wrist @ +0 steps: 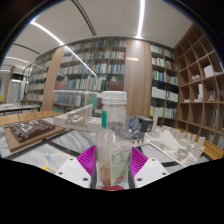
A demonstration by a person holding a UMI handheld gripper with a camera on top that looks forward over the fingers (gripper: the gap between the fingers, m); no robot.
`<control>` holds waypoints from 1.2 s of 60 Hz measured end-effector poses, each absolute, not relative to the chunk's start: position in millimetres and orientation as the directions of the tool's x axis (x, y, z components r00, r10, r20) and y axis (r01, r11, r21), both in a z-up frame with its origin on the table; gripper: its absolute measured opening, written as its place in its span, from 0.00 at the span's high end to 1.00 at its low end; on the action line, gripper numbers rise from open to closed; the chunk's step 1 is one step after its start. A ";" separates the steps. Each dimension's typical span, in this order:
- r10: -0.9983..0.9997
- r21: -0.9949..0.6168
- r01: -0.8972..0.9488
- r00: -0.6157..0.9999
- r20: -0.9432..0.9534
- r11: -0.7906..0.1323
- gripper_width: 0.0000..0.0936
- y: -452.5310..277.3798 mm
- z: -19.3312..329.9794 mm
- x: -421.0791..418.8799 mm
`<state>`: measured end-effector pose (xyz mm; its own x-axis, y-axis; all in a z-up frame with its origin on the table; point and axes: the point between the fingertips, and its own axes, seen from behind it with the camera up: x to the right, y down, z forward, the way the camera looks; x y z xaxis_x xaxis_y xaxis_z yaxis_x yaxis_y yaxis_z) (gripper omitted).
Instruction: Pour water
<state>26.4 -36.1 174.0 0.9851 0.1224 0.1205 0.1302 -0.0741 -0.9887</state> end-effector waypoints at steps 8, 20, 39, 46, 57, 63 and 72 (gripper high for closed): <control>0.124 -0.976 0.145 0.984 0.126 -0.160 0.54 -28.3 117.6 42.7; 0.113 -0.970 0.134 0.987 0.113 -0.202 0.54 -26.8 73.5 47.3; 0.036 -0.956 0.056 0.998 0.048 -0.288 0.07 -47.5 76.7 66.8; -0.020 -0.953 0.013 1.000 0.020 -0.304 0.08 -81.1 101.6 74.6; -0.048 -0.937 -0.014 0.999 0.003 -0.349 0.09 -167.7 142.6 67.7; -0.060 -0.924 -0.016 0.998 0.008 -0.382 0.08 -219.9 157.8 57.9; -0.044 -0.921 -0.001 0.999 0.017 -0.390 0.08 -288.3 180.9 37.7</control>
<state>37.7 -288.3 180.9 0.9989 -0.0443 0.0172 -0.0014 -0.3895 -0.9210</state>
